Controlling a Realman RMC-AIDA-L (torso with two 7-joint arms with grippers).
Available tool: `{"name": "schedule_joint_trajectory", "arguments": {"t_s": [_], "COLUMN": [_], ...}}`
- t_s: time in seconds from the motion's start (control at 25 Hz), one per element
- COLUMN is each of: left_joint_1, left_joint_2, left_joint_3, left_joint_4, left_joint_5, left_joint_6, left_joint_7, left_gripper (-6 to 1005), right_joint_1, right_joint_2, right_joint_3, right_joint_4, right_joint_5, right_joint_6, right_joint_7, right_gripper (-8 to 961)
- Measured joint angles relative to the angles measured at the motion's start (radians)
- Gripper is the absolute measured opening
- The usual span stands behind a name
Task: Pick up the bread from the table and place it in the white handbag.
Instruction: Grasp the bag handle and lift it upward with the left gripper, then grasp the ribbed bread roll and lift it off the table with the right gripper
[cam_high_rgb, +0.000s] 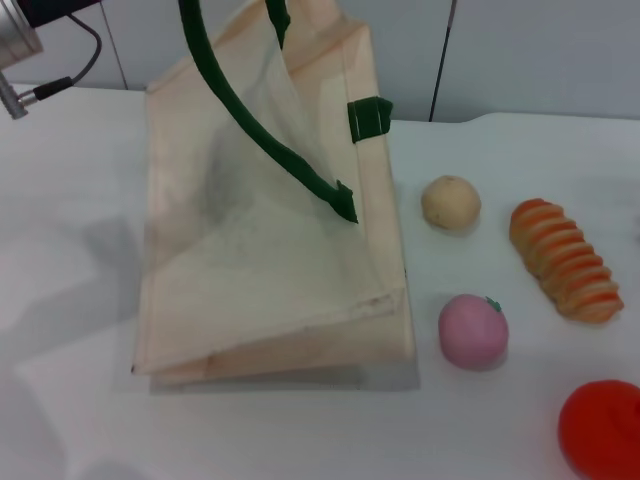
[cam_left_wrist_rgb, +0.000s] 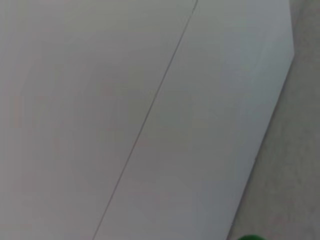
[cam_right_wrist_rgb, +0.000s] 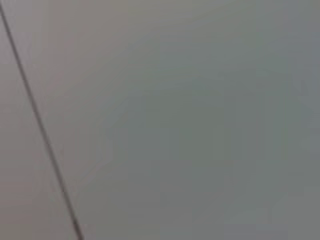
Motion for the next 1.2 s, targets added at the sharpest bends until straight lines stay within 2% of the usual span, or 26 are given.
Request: {"name": "schedule_joint_trajectory", "arguments": {"t_s": [0.2,0.36,0.4,0.44,0.68,0.8,1.2], "left_joint_1": [-0.011,-0.013,-0.013,-0.013,-0.023,-0.023,-0.02], "left_joint_2": [0.002,0.003,0.003,0.002,0.001,0.002,0.0], "left_joint_3": [0.0,0.0,0.0,0.0,0.0,0.0,0.0], "left_joint_4": [0.0,0.0,0.0,0.0,0.0,0.0,0.0], "left_joint_5": [0.031,0.05,0.053,0.059,0.072,0.072,0.071], "left_joint_6": [-0.012,-0.043,-0.047,-0.051,-0.055,-0.055,-0.075], "left_joint_7": [-0.006,-0.02,-0.022,-0.024,-0.037,-0.043,-0.039], "left_gripper": [34,37,37,38,42,43,49], "right_joint_1": [0.04,0.096,0.121,0.121,0.128,0.129,0.126], "right_joint_2": [-0.001,-0.002,-0.002,-0.002,-0.002,0.0,0.005], "right_joint_3": [-0.106,-0.205,-0.269,-0.269,-0.461,-0.54,-0.657], "right_joint_4": [-0.094,-0.22,-0.284,-0.284,-0.399,-0.423,-0.369], "right_joint_5": [-0.124,-0.25,-0.301,-0.301,-0.345,-0.366,-0.379], "right_joint_6": [0.055,0.095,0.096,0.096,0.09,0.063,-0.087], "right_joint_7": [0.137,0.324,0.415,0.415,0.59,0.639,0.648], "right_gripper": [880,874,873,872,864,859,846]}}
